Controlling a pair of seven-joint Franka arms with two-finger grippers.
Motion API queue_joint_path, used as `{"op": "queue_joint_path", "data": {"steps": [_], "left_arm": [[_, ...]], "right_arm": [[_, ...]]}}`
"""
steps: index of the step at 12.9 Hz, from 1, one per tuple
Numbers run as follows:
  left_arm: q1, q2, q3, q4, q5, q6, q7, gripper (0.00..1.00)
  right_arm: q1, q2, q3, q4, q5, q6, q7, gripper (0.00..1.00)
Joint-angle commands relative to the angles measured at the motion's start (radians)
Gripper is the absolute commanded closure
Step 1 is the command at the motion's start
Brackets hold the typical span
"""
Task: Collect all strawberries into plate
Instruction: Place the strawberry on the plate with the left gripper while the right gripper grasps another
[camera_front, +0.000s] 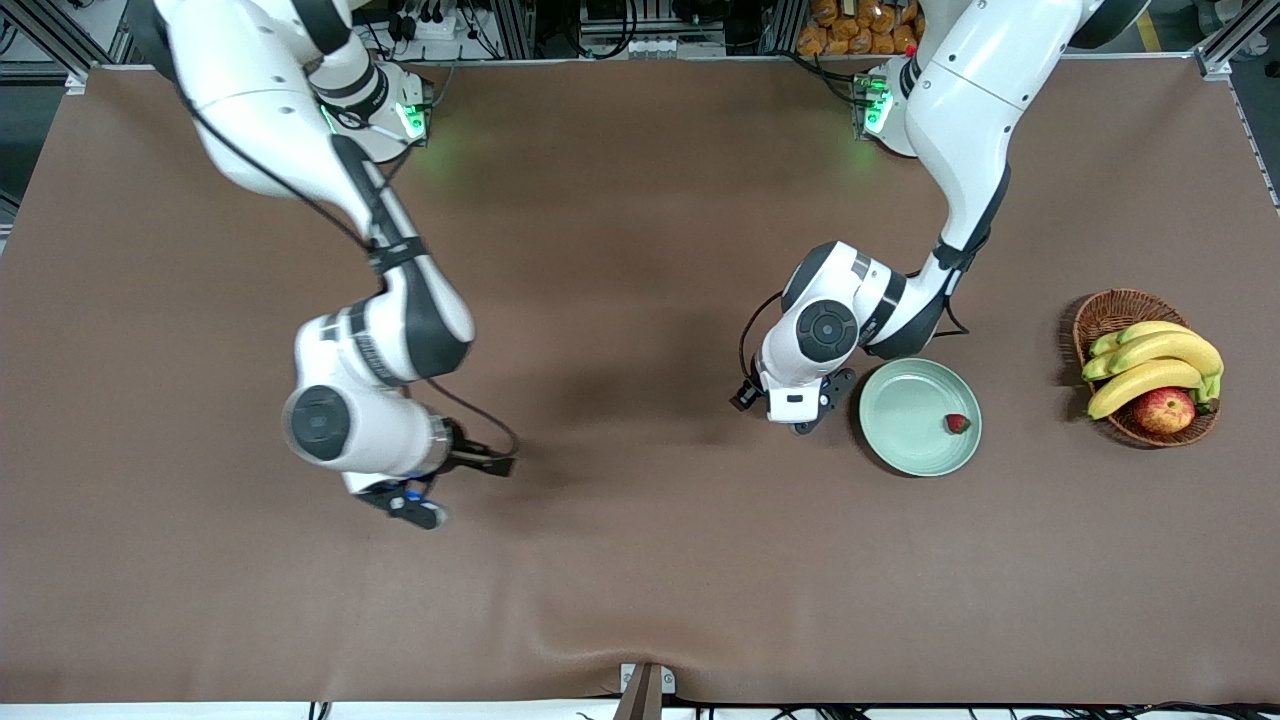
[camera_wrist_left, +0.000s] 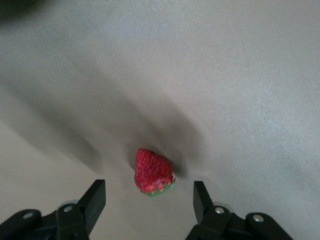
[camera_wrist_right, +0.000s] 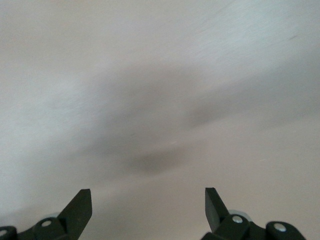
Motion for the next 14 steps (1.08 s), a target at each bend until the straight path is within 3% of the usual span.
{"op": "queue_joint_path", "data": {"steps": [1, 2, 5, 6, 7, 8, 12, 14], "left_arm": [[-0.01, 0.012, 0.009, -0.001, 0.061, 0.012, -0.053, 0.23], [-0.008, 0.019, 0.009, -0.001, 0.071, 0.012, -0.06, 0.25], [-0.002, 0.021, 0.011, 0.003, 0.071, 0.012, -0.06, 0.49], [0.002, 0.022, 0.011, 0.006, 0.072, 0.012, -0.057, 0.63], [0.004, 0.022, 0.011, 0.012, 0.072, 0.012, -0.045, 0.86], [0.007, 0.019, 0.011, 0.023, 0.072, 0.012, -0.04, 1.0], [0.03, -0.049, 0.012, 0.02, 0.074, -0.009, 0.004, 1.0], [0.056, -0.114, 0.012, 0.026, 0.078, -0.078, 0.102, 1.0]], "right_arm": [[-0.082, -0.116, 0.016, -0.157, -0.021, 0.008, -0.132, 0.0], [-0.116, -0.131, 0.016, -0.181, -0.039, 0.008, -0.19, 0.0], [-0.193, -0.142, 0.016, -0.22, -0.182, 0.014, -0.258, 0.0], [-0.204, -0.141, 0.016, -0.227, -0.223, 0.017, -0.259, 0.0], [-0.221, -0.138, 0.016, -0.232, -0.254, 0.02, -0.272, 0.0], [-0.242, -0.132, 0.017, -0.234, -0.263, 0.022, -0.307, 0.0], [-0.301, -0.119, 0.017, -0.295, -0.263, 0.132, -0.402, 0.0], [-0.314, -0.106, 0.017, -0.295, -0.265, 0.149, -0.405, 0.05]]}}
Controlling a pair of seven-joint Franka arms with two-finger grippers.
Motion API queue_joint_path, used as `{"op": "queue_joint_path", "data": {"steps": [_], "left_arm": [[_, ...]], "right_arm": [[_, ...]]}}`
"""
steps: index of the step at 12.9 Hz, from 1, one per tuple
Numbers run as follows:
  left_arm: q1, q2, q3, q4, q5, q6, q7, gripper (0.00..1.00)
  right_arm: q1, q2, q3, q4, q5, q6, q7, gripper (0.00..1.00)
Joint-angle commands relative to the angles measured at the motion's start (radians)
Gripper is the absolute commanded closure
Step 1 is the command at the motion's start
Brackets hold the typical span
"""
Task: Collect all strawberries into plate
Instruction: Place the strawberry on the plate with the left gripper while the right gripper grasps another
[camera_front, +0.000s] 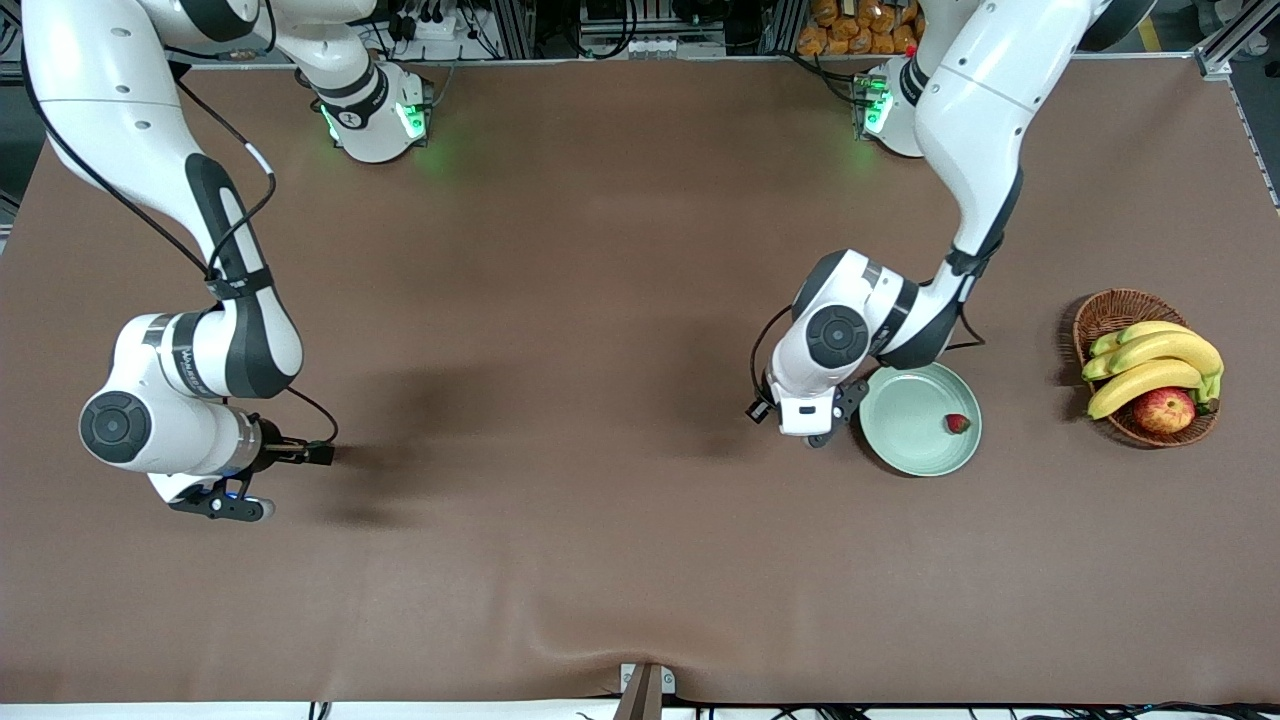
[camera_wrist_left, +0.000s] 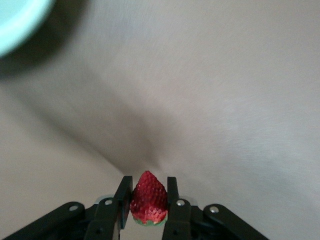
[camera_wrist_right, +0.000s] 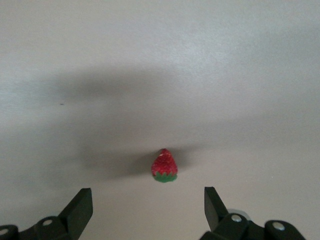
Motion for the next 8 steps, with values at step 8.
{"op": "queue_joint_path", "data": {"steps": [8], "left_arm": [[0.222, -0.111, 0.001, -0.029, 0.06, -0.13, 0.517, 1.0]], "right_arm": [[-0.05, 0.038, 0.022, -0.077, -0.019, 0.112, -0.054, 0.2]]}}
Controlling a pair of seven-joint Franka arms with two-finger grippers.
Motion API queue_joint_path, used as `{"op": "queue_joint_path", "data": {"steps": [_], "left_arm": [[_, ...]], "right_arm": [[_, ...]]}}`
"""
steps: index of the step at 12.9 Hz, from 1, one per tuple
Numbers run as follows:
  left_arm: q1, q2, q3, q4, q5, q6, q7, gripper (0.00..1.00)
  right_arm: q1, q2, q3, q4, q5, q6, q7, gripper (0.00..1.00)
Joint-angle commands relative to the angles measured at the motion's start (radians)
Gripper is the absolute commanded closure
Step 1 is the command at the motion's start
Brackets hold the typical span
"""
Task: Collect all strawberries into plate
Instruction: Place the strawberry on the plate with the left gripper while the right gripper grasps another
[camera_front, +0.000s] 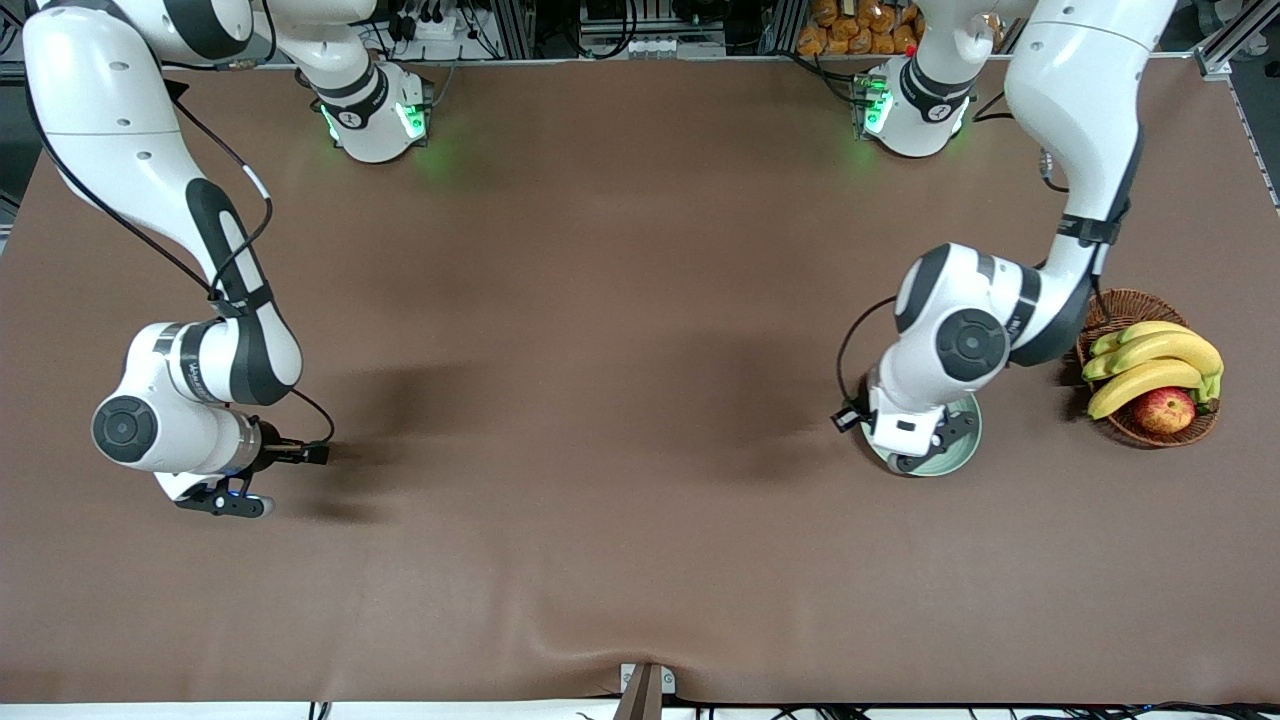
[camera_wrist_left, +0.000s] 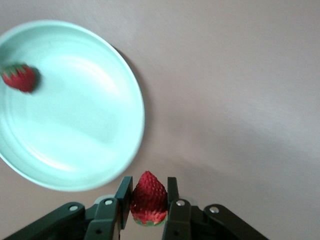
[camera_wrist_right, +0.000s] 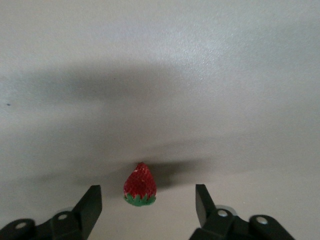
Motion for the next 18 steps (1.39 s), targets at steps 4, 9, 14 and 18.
{"op": "queue_joint_path", "data": {"steps": [4, 9, 14, 18], "left_arm": [[0.102, 0.002, -0.007, -0.022, 0.061, -0.009, 0.226, 1.0], [0.154, 0.022, -0.007, -0.027, 0.087, -0.009, 0.316, 0.41], [0.151, -0.015, -0.019, -0.018, 0.086, -0.049, 0.314, 0.0], [0.151, -0.058, -0.061, -0.011, 0.07, -0.077, 0.306, 0.0]], "right_arm": [[-0.013, 0.004, 0.026, -0.054, -0.006, 0.05, -0.005, 0.39], [-0.012, 0.006, 0.026, -0.055, -0.006, 0.052, -0.007, 0.69], [-0.003, -0.003, 0.067, 0.013, 0.015, 0.013, 0.022, 0.94], [0.046, 0.0, 0.081, 0.128, 0.164, -0.076, 0.105, 0.96]]}}
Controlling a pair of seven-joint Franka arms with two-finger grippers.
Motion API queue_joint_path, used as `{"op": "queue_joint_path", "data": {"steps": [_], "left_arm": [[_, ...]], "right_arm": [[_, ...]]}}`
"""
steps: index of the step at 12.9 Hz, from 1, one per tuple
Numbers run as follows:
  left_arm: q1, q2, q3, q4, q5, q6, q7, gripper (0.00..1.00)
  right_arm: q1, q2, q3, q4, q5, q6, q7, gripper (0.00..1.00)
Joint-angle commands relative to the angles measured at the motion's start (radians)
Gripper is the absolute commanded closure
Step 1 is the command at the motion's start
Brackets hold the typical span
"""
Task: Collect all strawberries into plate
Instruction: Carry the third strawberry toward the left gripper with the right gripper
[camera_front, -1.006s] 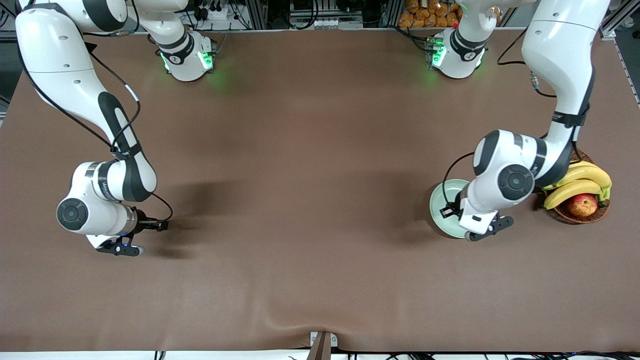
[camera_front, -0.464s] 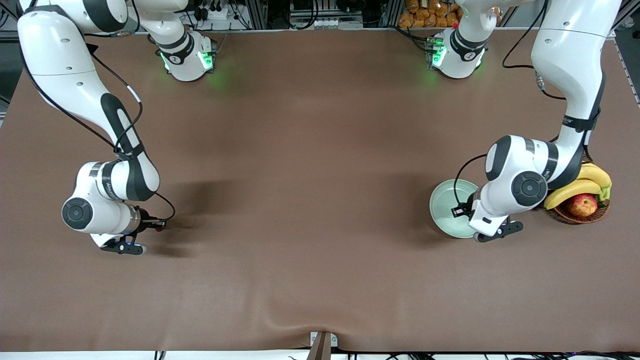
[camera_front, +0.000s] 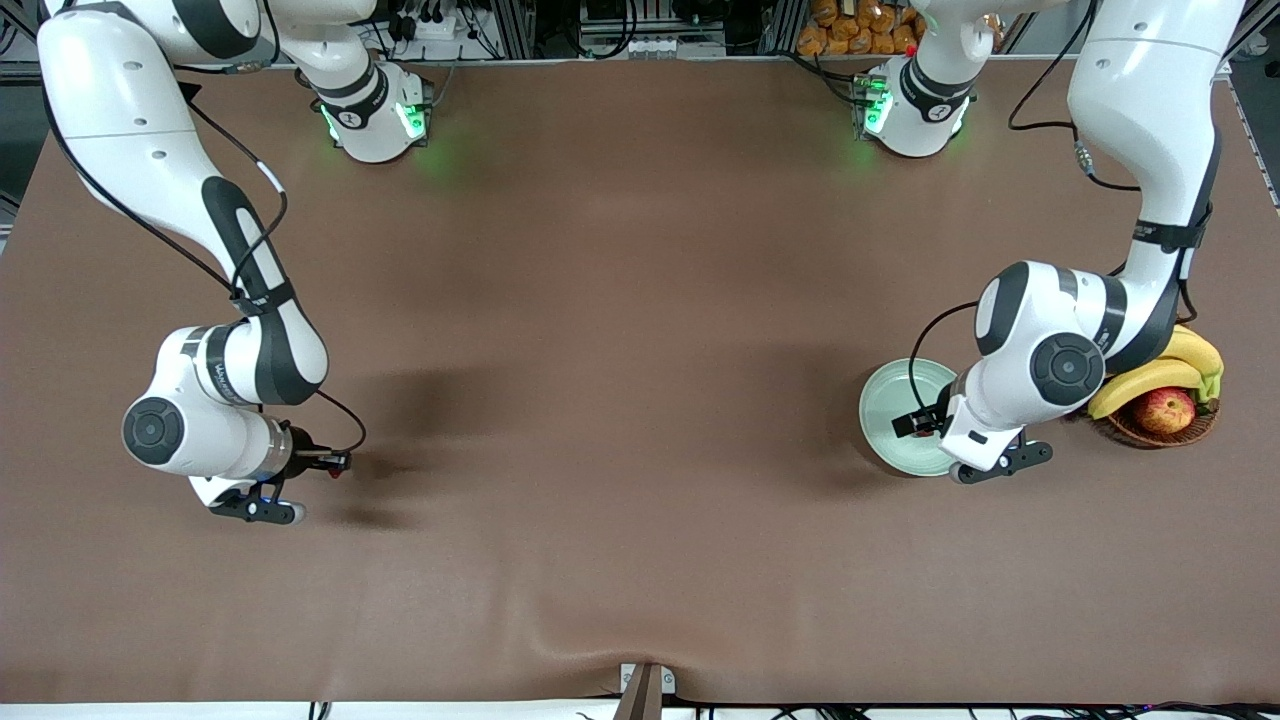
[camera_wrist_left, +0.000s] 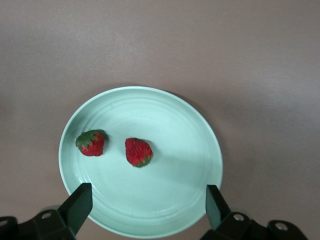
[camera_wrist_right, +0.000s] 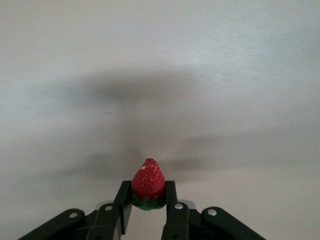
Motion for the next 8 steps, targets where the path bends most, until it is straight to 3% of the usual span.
{"op": "queue_joint_path", "data": {"steps": [1, 8], "left_arm": [[0.004, -0.047, -0.035, -0.001, 0.001, -0.042, -0.015, 0.0], [0.001, -0.046, -0.057, -0.016, -0.045, -0.042, -0.024, 0.0]], "right_arm": [[0.042, -0.003, 0.003, 0.072, 0.1, -0.079, 0.095, 0.97], [0.301, 0.023, 0.003, 0.18, 0.214, -0.068, 0.604, 0.98]]}}
